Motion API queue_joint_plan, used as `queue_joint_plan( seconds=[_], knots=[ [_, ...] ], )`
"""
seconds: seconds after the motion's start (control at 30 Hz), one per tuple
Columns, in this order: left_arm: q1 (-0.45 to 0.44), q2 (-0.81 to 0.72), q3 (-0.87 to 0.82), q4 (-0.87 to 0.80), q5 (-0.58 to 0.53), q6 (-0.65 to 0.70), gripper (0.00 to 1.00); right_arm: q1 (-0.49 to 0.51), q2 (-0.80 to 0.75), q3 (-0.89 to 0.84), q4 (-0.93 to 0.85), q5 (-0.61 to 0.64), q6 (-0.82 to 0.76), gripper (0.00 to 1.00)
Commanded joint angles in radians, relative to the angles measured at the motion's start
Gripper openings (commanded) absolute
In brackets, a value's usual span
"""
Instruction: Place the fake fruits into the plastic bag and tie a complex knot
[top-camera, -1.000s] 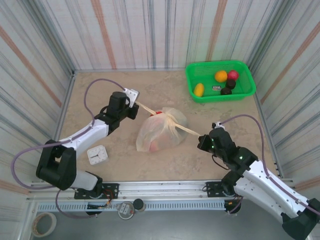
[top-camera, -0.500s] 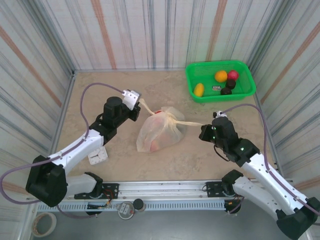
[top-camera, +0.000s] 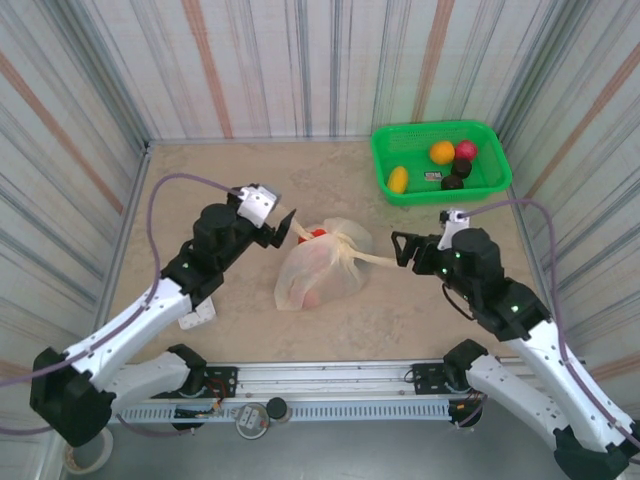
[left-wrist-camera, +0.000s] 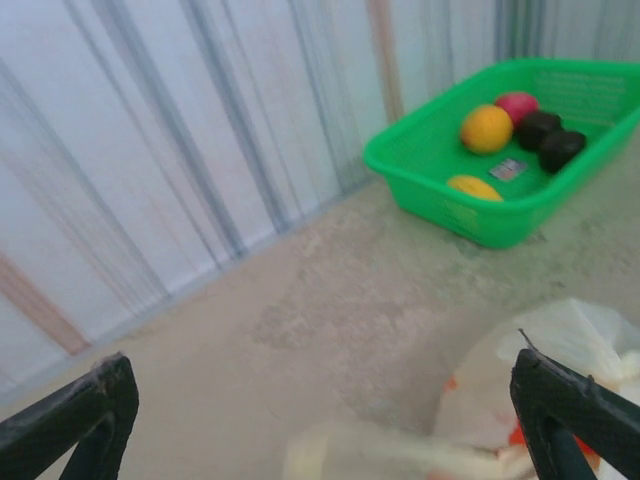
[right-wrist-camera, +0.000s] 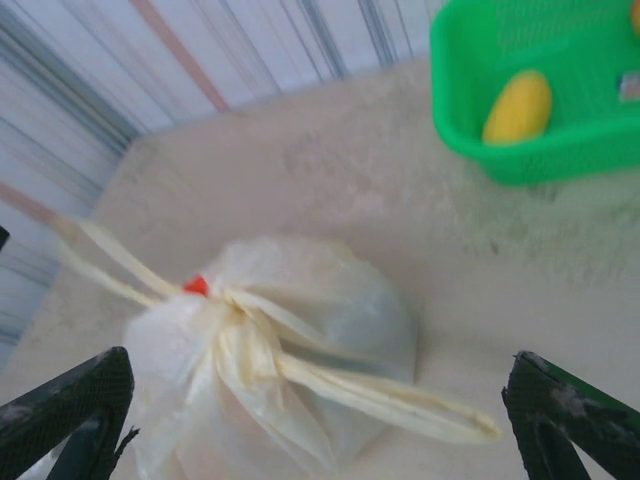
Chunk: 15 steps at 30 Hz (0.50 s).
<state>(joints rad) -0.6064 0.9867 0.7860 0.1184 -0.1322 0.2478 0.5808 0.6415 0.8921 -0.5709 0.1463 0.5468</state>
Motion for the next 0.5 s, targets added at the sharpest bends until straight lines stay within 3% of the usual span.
queue_joint_plan(
  seconds=[0.0, 0.13, 0.2, 0.23, 0.33, 0.43, 0.47],
  knots=[
    [0.001, -0.074, 0.015, -0.035, -0.156, 0.041, 0.99, -0.007, 0.017, 0.072, -0.067, 0.097, -0.125, 0.99],
    [0.005, -0.15, -0.069, 0.076, -0.274, 0.08, 0.99, -0.008, 0.076, 0.128, -0.054, 0.292, -0.18, 0.99],
    [0.031, -0.17, -0.109, 0.128, -0.311, 0.081, 0.99, -0.01, 0.083, 0.097, 0.041, 0.297, -0.289, 0.99],
    [0.069, -0.164, -0.117, 0.12, -0.283, 0.066, 0.99, -0.01, 0.072, 0.055, 0.125, 0.275, -0.371, 0.99],
    [0.237, -0.105, -0.159, 0.132, 0.028, 0.058, 0.99, -0.028, 0.029, -0.139, 0.434, 0.213, -0.555, 0.99],
    [0.313, -0.016, -0.248, 0.286, -0.085, 0.037, 0.99, -0.109, 0.056, -0.265, 0.62, 0.153, -0.597, 0.99],
    [0.352, 0.011, -0.273, 0.323, -0.054, 0.03, 0.99, -0.149, 0.082, -0.286, 0.642, 0.133, -0.593, 0.99]
  ],
)
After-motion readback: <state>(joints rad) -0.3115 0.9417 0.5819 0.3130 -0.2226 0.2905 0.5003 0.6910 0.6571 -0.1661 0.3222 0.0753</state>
